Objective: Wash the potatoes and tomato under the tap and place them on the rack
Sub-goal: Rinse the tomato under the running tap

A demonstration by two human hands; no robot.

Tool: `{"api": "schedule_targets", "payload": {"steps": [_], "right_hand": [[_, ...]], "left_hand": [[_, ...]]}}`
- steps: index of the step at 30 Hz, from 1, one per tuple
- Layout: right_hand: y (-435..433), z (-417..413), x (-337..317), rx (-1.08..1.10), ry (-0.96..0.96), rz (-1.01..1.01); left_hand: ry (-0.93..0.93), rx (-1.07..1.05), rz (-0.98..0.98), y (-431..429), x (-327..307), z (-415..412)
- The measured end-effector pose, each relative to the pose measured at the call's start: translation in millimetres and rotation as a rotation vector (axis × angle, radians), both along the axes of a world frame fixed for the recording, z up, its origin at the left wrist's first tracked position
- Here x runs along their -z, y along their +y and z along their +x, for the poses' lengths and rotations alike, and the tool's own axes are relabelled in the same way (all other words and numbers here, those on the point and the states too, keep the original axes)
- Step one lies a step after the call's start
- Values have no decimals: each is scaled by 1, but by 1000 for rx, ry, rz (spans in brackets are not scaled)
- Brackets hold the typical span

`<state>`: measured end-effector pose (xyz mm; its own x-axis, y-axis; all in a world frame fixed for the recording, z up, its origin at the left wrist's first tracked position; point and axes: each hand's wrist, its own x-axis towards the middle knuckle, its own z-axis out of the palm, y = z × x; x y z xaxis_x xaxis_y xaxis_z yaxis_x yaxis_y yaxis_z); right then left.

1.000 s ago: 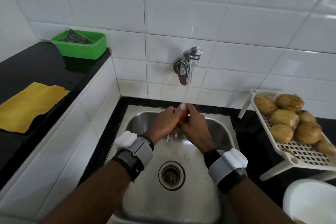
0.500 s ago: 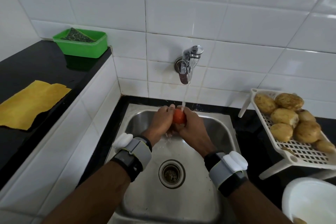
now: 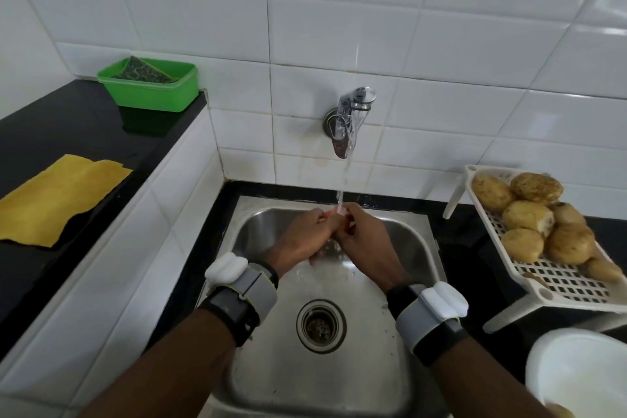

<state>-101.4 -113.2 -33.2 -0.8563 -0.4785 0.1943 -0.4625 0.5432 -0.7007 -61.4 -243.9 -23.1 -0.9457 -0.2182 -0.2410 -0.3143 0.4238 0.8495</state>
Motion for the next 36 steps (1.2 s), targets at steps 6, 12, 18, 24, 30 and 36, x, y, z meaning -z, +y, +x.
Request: {"api": "schedule_targets", "payload": {"steps": [6,12,18,24,30,36], "right_hand": [[-2,3,-2,-31,-33,-74],[-2,2,-3,8,-42,-84],[1,5,0,28,-54,-91],[0,5,-2,56,-73,-49],[-2,18,1,-98,-60,-206],[-2,10,3,30,-186,-308]], "left_hand": [[18,-59,341,-2,2,1],[74,-4,193,-1,3,3],[-23,-105,379,-5,-4,4],[108,-63,86,1,0,1],[11,-100,494,1,3,1],[80,-12,530,15,9,7]]}}
